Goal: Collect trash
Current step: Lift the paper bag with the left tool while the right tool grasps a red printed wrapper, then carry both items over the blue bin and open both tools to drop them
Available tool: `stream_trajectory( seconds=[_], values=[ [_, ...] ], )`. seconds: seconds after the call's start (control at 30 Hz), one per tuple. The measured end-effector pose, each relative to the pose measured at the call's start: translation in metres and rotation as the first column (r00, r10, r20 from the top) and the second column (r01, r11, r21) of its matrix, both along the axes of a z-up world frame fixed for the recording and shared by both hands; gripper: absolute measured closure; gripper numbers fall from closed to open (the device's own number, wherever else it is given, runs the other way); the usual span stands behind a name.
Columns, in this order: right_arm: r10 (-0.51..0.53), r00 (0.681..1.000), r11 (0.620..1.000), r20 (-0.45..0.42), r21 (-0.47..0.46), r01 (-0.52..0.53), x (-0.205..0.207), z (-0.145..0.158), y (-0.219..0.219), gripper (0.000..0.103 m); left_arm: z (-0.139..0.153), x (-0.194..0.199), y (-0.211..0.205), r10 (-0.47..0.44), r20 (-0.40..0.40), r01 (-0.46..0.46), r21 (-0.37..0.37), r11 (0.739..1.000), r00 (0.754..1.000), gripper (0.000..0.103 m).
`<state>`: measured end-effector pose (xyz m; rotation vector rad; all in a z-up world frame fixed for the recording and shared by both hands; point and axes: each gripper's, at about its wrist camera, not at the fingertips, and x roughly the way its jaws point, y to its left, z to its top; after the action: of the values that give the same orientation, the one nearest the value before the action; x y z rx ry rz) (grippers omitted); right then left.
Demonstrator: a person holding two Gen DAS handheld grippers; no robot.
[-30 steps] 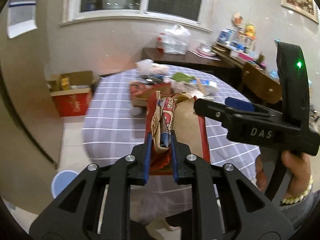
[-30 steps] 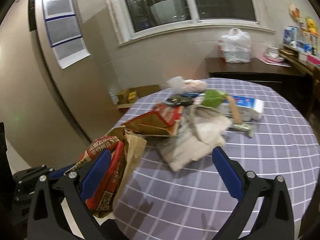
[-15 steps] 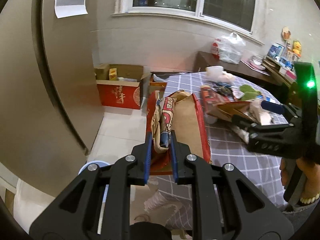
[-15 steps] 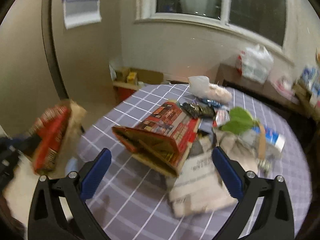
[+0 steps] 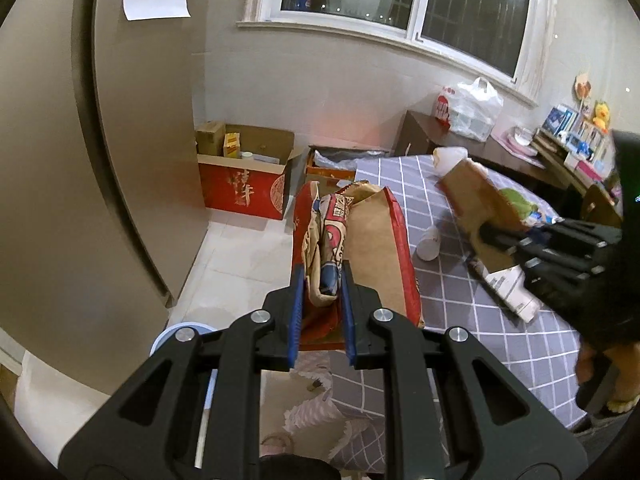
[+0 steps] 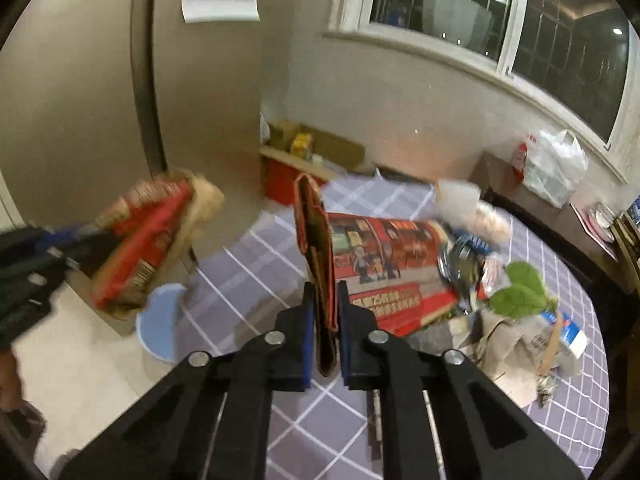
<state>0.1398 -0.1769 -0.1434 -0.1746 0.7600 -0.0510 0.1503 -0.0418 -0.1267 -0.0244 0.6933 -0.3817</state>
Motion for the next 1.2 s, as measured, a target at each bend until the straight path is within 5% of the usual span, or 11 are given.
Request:
stream_trajectory(
  seconds=[0.27,0.4,0.53,0.73,1.1,1.2],
  values=[
    [0.111,0.985,0.987,0.131,0.103,-0.125,-0.020,0.069,0.030,0.095,0.011,-0.012,0.044,0.045,0.020,-0.044,-0.067,0.997,0.999,0.086],
    [0.199,0.971,0.932,0.136,0.282,-0.230,-0.010,0.084,0.055,0.095,0.012,-0.013,0.083,0.118,0.015,-0.117,-0.075,0.990,0.993,0.086],
    [0.290,0.950,0.893,0.120,0.324,-0.313,0.008,0.079,0.104,0.095,0.006,-0.009,0.122,0.210,-0.005,-0.210,-0.053,0.976,0.978,0.086],
    [0.406,0.914,0.837,0.002,0.402,-0.373,0.049,0.026,0.187,0.095,-0.029,0.003,0.184,0.359,-0.077,-0.359,0.004,0.933,0.930,0.086],
    [0.491,0.833,0.819,-0.255,0.462,-0.341,0.122,-0.127,0.271,0.094,-0.128,0.050,0.245,0.493,-0.269,-0.479,0.120,0.869,0.827,0.086],
    [0.512,0.820,0.803,-0.256,0.482,-0.350,0.143,-0.150,0.283,0.082,-0.142,0.062,0.254,0.517,-0.291,-0.497,0.144,0.856,0.805,0.086]
  ],
)
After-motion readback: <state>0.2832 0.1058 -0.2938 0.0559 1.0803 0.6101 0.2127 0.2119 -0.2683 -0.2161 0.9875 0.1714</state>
